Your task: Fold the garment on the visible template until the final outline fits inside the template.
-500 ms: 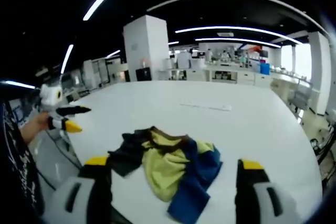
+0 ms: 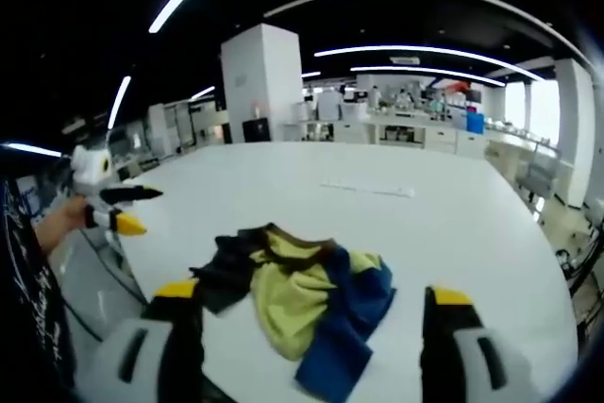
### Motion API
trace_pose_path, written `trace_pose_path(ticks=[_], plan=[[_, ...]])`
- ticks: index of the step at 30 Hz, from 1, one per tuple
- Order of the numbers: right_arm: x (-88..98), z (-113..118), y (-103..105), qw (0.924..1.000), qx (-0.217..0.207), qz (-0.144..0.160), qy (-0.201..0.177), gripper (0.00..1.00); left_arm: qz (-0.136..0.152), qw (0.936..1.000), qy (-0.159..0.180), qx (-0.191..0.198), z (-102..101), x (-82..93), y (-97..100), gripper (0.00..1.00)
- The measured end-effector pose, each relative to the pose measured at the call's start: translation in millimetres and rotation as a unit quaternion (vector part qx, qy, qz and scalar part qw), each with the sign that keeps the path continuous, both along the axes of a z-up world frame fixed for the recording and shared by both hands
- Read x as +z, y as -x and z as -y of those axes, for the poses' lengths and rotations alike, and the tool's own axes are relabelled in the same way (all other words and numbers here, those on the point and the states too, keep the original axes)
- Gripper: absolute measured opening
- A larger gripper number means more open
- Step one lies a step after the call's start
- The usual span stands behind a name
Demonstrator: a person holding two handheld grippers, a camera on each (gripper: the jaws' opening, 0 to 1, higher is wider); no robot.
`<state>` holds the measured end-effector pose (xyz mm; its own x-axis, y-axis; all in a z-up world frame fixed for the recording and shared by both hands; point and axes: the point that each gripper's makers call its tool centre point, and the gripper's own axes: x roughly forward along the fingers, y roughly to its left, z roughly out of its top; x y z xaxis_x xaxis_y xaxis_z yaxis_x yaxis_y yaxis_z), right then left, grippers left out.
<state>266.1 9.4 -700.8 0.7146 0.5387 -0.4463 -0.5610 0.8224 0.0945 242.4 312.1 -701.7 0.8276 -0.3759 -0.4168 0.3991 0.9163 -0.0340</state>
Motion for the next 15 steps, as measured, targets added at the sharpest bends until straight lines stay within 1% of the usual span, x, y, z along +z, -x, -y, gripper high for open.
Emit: trace_pose_path(ticks=[3, 6, 8, 10, 12, 15], plan=[[2.2, 0.5, -2.3, 1.0000, 0.003, 0.008, -0.004, 0.97, 0.000, 1.0000, 0.005, -0.006, 3.6, 0.0, -2.5, 0.99], [0.0, 2.0, -3.9, 1.0000, 0.006, 0.005, 0.004, 0.97, 0.000, 0.9998, -0.012, -0.017, 7.0, -0.4, -3.5, 0.99], [-0.1, 3.3, -4.6, 0.9999, 0.005, 0.006, 0.007, 0.97, -0.001, 0.9998, -0.012, -0.018, 7.8, 0.5, -3.8, 0.99], [1.7, 3.5, -5.4, 0.9999, 0.002, 0.011, 0.003, 0.97, 0.002, 0.9998, -0.009, -0.019, 9.1, 2.1, -4.4, 0.99], [1.1, 4.4, -5.9, 0.9999, 0.000, 0.011, -0.002, 0.96, 0.004, 0.9997, -0.009, -0.021, 9.9, 2.9, -5.4, 0.98], [-0.8, 5.2, -5.2, 0.9999, -0.001, 0.010, 0.001, 0.92, 0.005, 0.9996, -0.012, -0.023, 9.1, 2.4, -7.7, 0.96]])
